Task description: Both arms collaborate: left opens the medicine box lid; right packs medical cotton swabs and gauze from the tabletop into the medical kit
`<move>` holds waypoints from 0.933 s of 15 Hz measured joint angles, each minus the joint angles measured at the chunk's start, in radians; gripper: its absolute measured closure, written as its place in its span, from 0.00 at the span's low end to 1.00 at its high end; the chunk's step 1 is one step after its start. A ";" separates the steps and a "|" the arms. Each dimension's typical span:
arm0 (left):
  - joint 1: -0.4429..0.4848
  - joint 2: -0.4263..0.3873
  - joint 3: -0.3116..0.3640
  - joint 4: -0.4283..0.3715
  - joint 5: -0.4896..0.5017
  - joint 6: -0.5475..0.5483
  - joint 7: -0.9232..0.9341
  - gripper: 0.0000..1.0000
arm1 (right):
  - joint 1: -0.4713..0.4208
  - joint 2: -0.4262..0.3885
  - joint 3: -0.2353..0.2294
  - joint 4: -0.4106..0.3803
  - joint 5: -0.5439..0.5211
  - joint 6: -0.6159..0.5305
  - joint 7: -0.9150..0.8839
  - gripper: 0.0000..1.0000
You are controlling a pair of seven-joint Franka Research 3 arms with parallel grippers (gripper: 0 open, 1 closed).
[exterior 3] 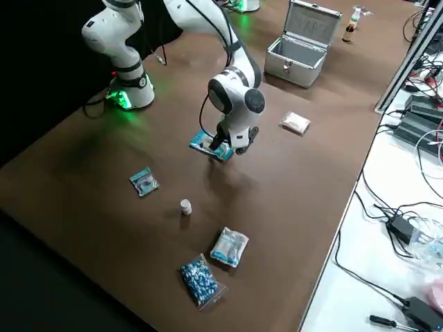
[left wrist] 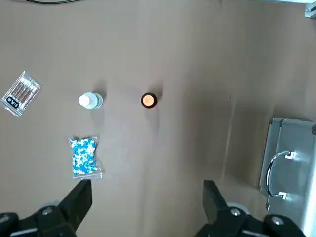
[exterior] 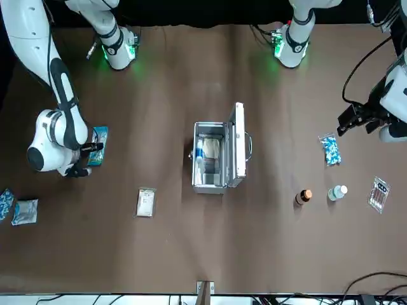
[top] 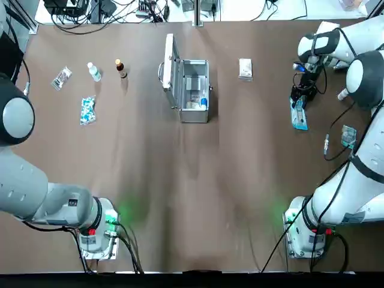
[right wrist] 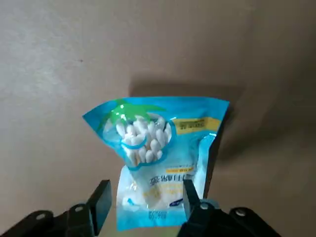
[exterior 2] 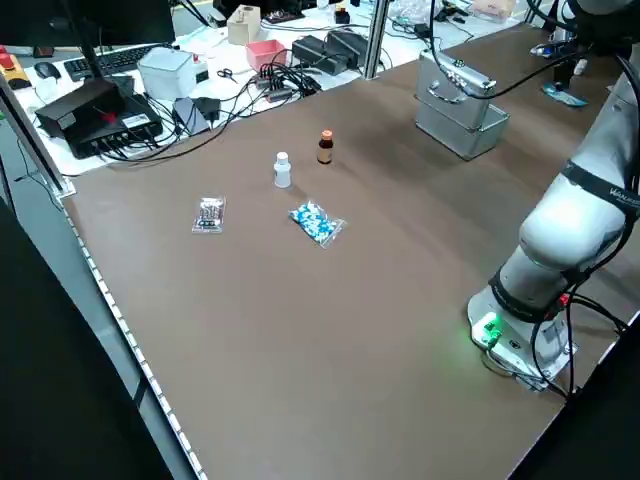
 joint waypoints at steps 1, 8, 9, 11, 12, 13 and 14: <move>0.000 0.000 0.000 0.000 0.000 0.000 0.000 0.00 | 0.000 0.008 0.000 -0.002 -0.001 0.010 0.000 0.37; 0.000 0.000 0.000 0.000 0.000 0.000 -0.002 0.00 | 0.000 0.025 0.000 -0.001 -0.008 0.019 0.001 0.67; -0.001 0.000 0.000 0.000 -0.001 0.000 -0.002 0.00 | 0.000 0.025 0.000 0.002 -0.008 0.017 0.001 0.75; -0.004 0.000 -0.001 0.000 -0.001 0.000 -0.002 0.00 | 0.000 0.025 0.000 0.026 -0.008 -0.006 0.001 0.89; -0.006 0.000 -0.002 0.000 -0.001 0.000 -0.003 0.00 | 0.002 0.024 0.003 0.073 -0.009 -0.068 0.001 0.90; -0.006 0.001 -0.002 0.000 -0.001 0.000 -0.003 0.00 | 0.006 0.022 0.006 0.099 -0.008 -0.100 0.002 0.90; -0.006 0.001 -0.002 0.000 -0.001 0.000 -0.003 0.00 | 0.016 0.018 0.010 0.124 -0.008 -0.129 0.007 0.90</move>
